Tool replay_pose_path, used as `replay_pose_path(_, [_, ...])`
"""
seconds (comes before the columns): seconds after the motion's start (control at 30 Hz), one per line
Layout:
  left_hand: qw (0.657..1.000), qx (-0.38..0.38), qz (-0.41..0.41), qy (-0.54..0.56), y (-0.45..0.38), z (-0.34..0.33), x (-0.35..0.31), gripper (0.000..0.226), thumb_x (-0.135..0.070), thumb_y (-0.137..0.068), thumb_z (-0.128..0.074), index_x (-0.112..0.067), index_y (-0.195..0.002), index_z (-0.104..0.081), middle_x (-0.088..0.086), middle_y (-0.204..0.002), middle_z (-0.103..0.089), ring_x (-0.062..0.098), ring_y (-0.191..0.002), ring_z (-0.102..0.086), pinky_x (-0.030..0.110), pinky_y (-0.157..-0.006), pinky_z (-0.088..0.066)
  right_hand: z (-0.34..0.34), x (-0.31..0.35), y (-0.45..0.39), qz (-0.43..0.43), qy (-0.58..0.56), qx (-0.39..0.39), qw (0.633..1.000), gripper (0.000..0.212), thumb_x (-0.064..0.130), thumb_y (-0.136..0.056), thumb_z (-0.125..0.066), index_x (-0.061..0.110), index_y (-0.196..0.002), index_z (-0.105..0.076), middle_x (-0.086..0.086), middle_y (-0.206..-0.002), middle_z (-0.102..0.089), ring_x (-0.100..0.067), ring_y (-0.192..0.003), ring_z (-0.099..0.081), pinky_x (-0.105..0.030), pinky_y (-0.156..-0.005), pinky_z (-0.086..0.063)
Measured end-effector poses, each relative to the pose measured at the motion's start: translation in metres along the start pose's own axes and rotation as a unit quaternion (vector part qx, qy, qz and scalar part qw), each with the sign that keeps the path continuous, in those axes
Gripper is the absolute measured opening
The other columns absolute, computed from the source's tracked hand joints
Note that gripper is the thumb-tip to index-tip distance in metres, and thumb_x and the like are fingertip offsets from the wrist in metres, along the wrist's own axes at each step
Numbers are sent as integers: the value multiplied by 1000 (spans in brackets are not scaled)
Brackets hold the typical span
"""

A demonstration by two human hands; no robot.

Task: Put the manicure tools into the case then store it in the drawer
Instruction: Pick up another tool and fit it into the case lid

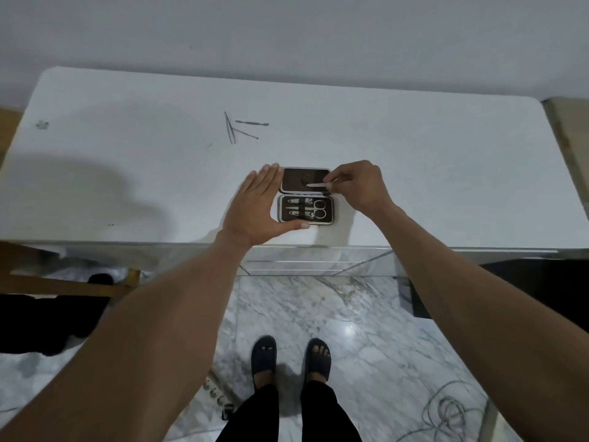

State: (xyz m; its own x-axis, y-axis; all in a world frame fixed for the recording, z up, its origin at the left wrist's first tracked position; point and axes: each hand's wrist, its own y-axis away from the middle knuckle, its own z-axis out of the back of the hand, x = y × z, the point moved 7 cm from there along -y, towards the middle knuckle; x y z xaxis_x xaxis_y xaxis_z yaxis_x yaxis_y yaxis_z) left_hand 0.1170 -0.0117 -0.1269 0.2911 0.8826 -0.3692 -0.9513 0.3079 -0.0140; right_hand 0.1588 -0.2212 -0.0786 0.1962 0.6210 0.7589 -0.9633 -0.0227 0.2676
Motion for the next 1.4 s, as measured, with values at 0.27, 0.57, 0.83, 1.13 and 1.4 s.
replay_pose_path(0.27, [1000,-9,0,1,1,1,0,132,-100,-71,-39,-8,-165,-21,6,-173,-20,17,-161,-13,42,-133,-10,0,-9,3,-4,77,-7,997,10,17,-80,-72,21,-86,-79,-3,-78,-74,-5,-58,-56,-16,-55,-38])
replay_pose_path(0.57, [1000,-7,0,-1,1,2,-1,132,-99,-71,-40,-8,-165,-20,6,-173,-20,18,-161,-13,40,-133,-8,-2,2,1,45,175,4,984,19,19,-82,-68,24,-96,-79,-2,-79,-71,-14,-73,-58,-18,-62,-38])
replay_pose_path(0.83, [1000,-11,3,1,1,3,0,132,-98,-71,-42,-8,-165,-21,6,-173,-21,17,-161,-13,40,-133,-8,-4,11,-3,40,152,27,987,18,17,-80,-70,25,-94,-79,-2,-80,-73,-15,-79,-66,-24,-75,-49])
replay_pose_path(1.13, [1000,-19,-1,-4,1,4,-1,130,-97,-72,-45,-7,-164,-23,7,-172,-23,18,-161,-16,40,-133,-10,-7,13,-7,76,139,14,987,14,17,-81,-70,22,-91,-79,3,-80,-70,-11,-78,-63,-18,-66,-41])
replay_pose_path(1.4, [1000,-22,-2,-4,0,3,-1,130,-97,-72,-44,-7,-164,-25,7,-172,-25,19,-161,-17,42,-132,-12,-14,5,-2,79,141,-26,987,18,19,-85,-70,19,-101,-78,-3,-93,-61,-13,-87,-55,-23,-77,-37])
